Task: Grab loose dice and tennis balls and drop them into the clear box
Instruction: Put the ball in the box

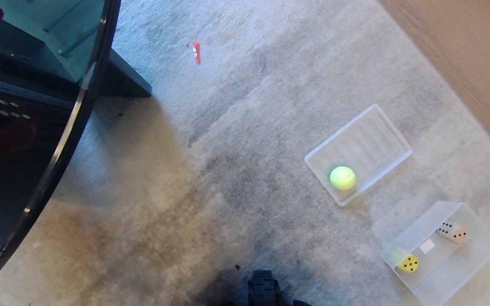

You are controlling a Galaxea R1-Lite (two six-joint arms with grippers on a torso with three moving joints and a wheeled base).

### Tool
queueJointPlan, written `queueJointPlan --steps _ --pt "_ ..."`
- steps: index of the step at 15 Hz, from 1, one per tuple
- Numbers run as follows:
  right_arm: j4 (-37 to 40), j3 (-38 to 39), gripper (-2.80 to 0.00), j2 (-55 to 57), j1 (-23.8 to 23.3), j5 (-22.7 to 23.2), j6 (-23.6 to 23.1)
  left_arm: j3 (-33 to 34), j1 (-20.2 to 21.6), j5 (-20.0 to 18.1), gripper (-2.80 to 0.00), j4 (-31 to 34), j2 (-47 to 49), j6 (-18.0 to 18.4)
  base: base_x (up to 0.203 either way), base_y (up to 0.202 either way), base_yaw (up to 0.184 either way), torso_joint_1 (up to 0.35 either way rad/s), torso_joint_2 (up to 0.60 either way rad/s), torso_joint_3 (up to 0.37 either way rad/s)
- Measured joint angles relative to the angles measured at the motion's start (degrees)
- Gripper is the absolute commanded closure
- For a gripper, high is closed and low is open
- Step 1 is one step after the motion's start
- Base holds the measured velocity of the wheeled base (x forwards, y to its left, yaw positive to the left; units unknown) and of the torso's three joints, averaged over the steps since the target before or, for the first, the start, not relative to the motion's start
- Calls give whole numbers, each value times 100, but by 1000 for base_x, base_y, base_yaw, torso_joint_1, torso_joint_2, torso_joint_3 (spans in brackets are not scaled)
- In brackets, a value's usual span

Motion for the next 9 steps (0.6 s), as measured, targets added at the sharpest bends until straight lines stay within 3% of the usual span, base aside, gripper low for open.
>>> queueJointPlan --steps 4,9 --pt "-138 268 0 -242 13 -71 -190 0 -5 1 0 4 0 -24 0 0 0 0 3 39" --pt "-65 278 0 -294 13 -28 -262 0 0 7 0 3 0 -37 0 0 0 2 1 198"
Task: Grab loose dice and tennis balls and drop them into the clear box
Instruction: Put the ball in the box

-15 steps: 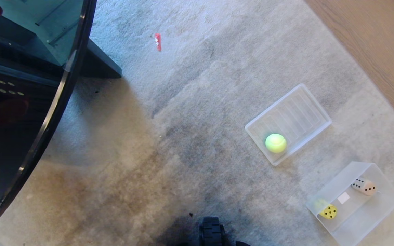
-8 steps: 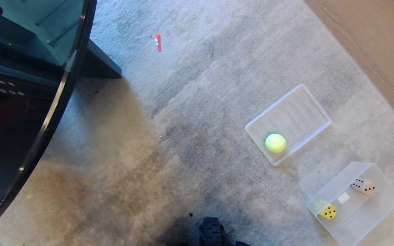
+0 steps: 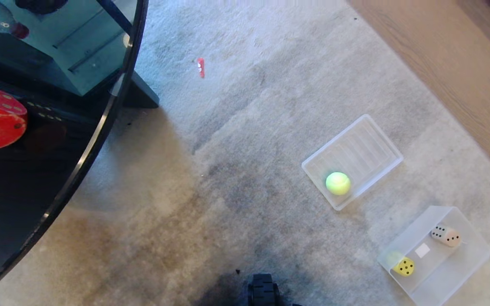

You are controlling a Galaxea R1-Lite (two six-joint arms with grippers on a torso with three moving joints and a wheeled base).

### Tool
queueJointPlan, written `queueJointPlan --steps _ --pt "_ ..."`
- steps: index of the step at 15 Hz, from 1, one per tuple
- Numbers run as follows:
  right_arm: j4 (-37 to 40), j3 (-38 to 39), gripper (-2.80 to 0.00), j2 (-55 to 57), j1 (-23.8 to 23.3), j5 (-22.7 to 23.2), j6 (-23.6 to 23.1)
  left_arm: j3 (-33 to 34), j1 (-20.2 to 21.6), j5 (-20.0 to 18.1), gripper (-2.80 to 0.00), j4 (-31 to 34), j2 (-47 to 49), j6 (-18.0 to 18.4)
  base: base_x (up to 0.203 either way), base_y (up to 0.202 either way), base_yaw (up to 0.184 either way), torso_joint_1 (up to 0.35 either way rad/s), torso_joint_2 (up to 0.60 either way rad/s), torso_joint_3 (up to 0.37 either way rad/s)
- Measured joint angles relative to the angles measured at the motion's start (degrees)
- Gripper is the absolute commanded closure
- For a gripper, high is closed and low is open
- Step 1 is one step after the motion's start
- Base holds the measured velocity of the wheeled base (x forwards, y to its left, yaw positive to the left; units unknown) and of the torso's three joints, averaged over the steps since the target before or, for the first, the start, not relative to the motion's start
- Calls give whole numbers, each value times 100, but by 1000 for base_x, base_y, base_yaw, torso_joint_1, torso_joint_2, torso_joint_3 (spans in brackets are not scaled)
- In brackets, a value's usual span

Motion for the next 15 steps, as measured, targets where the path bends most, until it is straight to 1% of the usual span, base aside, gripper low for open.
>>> queueJointPlan --steps 15 --pt "9 4 0 0 0 -2 1 0 -2 2 0 1 0 -22 0 0 0 2 2 196"
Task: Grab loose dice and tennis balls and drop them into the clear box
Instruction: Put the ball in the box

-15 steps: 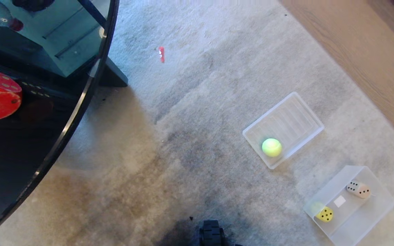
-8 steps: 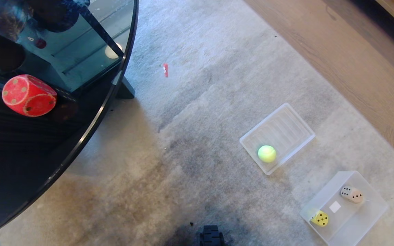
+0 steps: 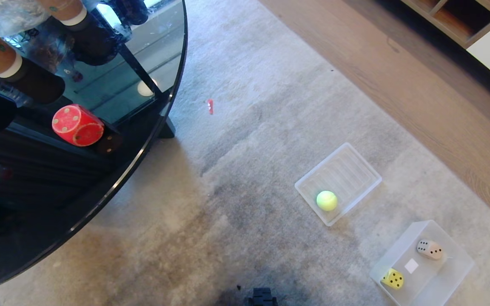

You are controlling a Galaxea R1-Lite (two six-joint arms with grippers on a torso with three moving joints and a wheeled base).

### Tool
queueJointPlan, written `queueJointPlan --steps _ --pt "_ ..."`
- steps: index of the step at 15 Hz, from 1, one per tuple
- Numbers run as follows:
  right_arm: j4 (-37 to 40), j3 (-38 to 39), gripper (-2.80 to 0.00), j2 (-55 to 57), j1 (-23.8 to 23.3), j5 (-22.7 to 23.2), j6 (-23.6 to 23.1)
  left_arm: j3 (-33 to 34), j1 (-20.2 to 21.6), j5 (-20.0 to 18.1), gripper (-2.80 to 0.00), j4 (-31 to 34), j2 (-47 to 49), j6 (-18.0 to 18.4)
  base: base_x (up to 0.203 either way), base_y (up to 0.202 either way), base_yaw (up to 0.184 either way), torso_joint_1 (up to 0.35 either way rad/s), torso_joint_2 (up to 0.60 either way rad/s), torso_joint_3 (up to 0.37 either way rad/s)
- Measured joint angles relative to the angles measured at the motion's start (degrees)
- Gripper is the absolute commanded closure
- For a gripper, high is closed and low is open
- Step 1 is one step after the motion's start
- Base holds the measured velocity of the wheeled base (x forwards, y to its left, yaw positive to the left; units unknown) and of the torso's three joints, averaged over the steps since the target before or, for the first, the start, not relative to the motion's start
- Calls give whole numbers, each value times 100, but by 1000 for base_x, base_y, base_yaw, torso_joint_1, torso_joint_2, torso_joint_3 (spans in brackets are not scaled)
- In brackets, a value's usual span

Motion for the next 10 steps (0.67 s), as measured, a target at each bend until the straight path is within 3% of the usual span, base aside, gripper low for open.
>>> queueJointPlan --steps 7,10 --pt "2 -1 0 2 0 2 -1 0 -7 -7 0 7 0 26 0 0 0 1 2 19" --pt "2 -1 0 5 0 2 -5 0 4 -7 0 -1 0 31 -2 8 -117 5 3 6"
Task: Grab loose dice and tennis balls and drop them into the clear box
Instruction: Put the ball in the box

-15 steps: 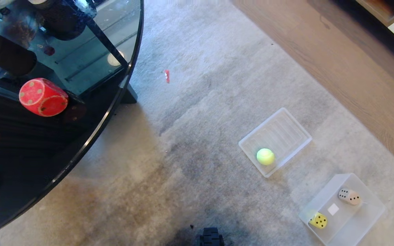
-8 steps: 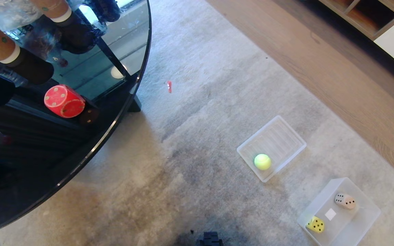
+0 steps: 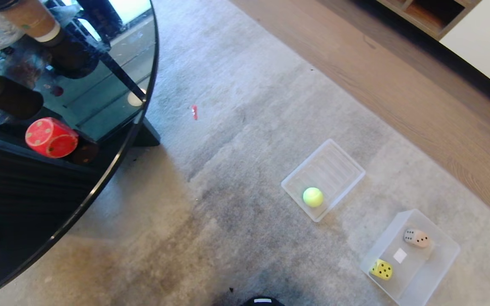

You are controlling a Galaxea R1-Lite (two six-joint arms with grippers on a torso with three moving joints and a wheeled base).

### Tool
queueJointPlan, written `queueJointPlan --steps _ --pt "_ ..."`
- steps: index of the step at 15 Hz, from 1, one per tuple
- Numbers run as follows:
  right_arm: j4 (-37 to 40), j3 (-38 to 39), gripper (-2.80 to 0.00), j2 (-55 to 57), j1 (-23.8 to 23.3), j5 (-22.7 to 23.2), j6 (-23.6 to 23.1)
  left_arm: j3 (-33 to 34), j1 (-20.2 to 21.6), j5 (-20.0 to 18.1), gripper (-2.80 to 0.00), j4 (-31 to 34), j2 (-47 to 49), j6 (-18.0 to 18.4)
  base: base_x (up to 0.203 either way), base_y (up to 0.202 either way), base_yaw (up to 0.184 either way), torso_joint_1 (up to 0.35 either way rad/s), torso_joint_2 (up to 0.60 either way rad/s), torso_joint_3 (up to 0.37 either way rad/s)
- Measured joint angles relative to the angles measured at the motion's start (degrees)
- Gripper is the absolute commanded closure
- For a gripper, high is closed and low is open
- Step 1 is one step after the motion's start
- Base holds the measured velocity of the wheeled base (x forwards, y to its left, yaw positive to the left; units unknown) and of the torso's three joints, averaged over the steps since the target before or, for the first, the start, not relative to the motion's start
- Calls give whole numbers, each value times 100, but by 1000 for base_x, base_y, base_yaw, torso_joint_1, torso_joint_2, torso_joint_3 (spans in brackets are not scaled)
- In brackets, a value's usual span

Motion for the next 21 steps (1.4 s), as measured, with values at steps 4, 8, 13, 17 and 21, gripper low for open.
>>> queueJointPlan --steps 4,8,13,17,21 --pt "0 0 0 0 0 -2 5 0 -2 -6 0 -4 0 -2 2 8 -166 4 2 3" --pt "6 0 0 0 0 -2 0 0 -2 5 0 -1 0 -22 2 7 -79 2 2 2" --pt "1 0 0 2 0 -2 1 0 -2 10 0 -3 0 -27 0 0 0 0 4 -132" --pt "2 0 0 5 0 0 0 0 -2 10 0 1 0 -33 0 0 0 2 3 -198" --pt "2 0 0 5 0 0 0 0 -5 10 0 -4 0 -35 0 0 0 -1 5 -196"
